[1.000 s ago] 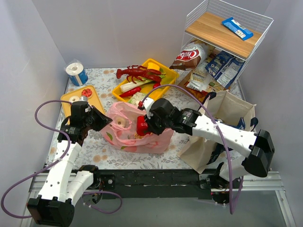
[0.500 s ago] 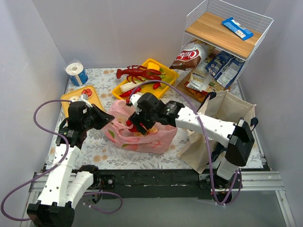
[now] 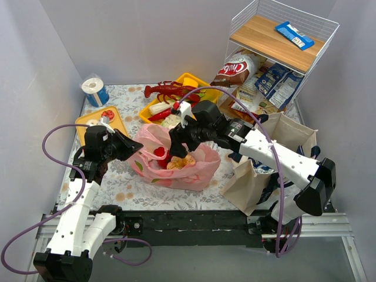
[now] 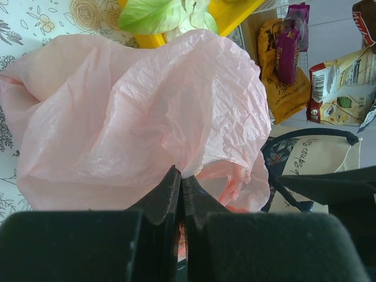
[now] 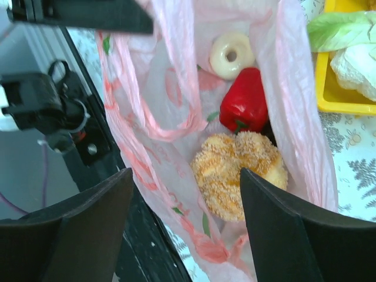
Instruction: Place the mixed food into the grocery bags and tie them
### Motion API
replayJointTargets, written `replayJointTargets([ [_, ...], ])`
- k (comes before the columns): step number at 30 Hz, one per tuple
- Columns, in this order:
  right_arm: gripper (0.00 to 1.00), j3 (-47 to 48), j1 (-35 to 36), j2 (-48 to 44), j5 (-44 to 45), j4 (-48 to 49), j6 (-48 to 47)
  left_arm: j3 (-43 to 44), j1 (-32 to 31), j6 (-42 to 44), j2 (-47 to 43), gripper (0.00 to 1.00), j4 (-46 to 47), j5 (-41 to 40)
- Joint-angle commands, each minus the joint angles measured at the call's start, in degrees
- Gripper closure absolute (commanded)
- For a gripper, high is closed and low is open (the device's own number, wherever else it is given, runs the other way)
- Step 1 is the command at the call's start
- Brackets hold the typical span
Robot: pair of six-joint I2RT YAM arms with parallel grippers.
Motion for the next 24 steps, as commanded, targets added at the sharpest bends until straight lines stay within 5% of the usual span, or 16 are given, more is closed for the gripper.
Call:
replayJointTargets([
  [1, 0.22, -2.2, -1.9, 0.8, -7.7, 9.2, 7.6, 0.5, 0.3, -0.2, -1.0, 1.00, 1.2, 2.1],
  [14, 0.27, -6.4, -2.9, 6.0, -13.0, 20.7, 12.6, -1.3, 0.3, -1.5, -2.1, 1.00, 4.9, 4.3],
  [17, 0.35, -6.1, -3.0, 6.7, -14.3, 23.2, 12.7, -1.8, 0.3, -1.5, -2.3, 1.00, 5.0, 4.3],
  [20, 0.61, -3.7, -3.0, 7.4, -15.2, 21.5, 12.7, -2.0, 0.3, -1.3, -2.7, 1.00, 4.6, 3.8],
  [21, 0.82, -3.3, -3.0, 7.2, -15.1, 20.8, 12.7, -1.9, 0.3, -1.0, -2.9, 1.00, 4.6, 3.6],
  [22, 0.92, -1.9, -3.0, 7.0, -14.7, 19.5, 12.6, -1.8, 0.3, -1.0, -2.9, 1.00, 4.6, 3.4],
  [24, 0.99, -0.3, -3.1, 6.1, -12.8, 15.0, 12.1, -1.0, 0.3, -0.2, -2.9, 1.00, 4.8, 2.4],
])
